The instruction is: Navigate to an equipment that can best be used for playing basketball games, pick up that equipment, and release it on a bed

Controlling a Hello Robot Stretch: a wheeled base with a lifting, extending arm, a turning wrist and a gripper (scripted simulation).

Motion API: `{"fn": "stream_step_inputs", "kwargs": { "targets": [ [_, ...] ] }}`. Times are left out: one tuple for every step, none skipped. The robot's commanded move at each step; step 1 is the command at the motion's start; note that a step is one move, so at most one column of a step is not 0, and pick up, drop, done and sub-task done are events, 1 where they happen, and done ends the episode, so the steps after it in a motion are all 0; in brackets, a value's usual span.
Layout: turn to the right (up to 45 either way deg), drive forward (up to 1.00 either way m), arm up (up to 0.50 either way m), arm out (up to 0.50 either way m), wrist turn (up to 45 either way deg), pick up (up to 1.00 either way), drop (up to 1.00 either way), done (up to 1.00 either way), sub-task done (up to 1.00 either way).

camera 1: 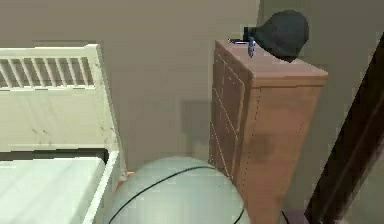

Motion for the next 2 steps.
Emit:
{"fn": "stream_step_inputs", "kwargs": {
  "targets": [
    [0.0, 0.4, 0.0, 0.0, 0.0, 0.0, 0.0, 0.0, 0.0],
    [-6.0, 0.0, 0.0, 0.0, 0.0, 0.0, 0.0, 0.0, 0.0]
  ]
}}
